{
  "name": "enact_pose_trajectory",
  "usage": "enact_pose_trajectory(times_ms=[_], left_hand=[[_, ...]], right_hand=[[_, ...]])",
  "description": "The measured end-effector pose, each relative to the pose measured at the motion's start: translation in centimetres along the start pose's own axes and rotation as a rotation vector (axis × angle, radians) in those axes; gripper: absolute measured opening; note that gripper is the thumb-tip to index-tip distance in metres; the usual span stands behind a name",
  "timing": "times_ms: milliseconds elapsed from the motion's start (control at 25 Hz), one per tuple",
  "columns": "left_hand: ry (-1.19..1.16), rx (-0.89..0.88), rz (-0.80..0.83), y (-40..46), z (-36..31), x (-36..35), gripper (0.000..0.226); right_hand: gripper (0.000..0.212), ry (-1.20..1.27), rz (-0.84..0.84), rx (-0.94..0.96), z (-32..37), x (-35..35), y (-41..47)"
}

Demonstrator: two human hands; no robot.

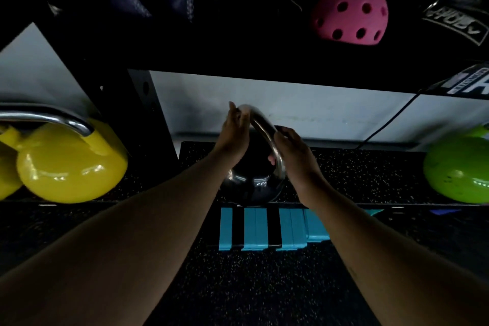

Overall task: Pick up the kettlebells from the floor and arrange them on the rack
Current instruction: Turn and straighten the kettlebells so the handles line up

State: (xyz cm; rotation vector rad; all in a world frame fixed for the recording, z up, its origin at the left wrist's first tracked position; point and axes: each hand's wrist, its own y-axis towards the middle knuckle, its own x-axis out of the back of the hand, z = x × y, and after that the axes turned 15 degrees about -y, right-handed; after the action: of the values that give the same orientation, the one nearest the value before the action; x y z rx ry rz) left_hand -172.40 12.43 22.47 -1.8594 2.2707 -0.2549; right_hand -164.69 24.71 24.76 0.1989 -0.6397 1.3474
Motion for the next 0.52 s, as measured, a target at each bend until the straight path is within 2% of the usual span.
enact_pose_trajectory(times_ms=[80,200,520], left_hand=[[-0.073,-0.005,-0.014,-0.7,0.6,-0.6,0.062],[-0.118,0.016,0.045,0.6,0.1,-0.3,0.058],[0.018,-0.002,0.141,2.2,0.4,1.6,0.058]], right_hand=[[0.037,0.091,0.046,0.022,0.0,0.1,0.3],[0.043,0.12,-0.012,-0.011,0.1,-1.7,0.4],[0.042,0.231,-0.074,-0.082,0.8,-4.0,0.4]])
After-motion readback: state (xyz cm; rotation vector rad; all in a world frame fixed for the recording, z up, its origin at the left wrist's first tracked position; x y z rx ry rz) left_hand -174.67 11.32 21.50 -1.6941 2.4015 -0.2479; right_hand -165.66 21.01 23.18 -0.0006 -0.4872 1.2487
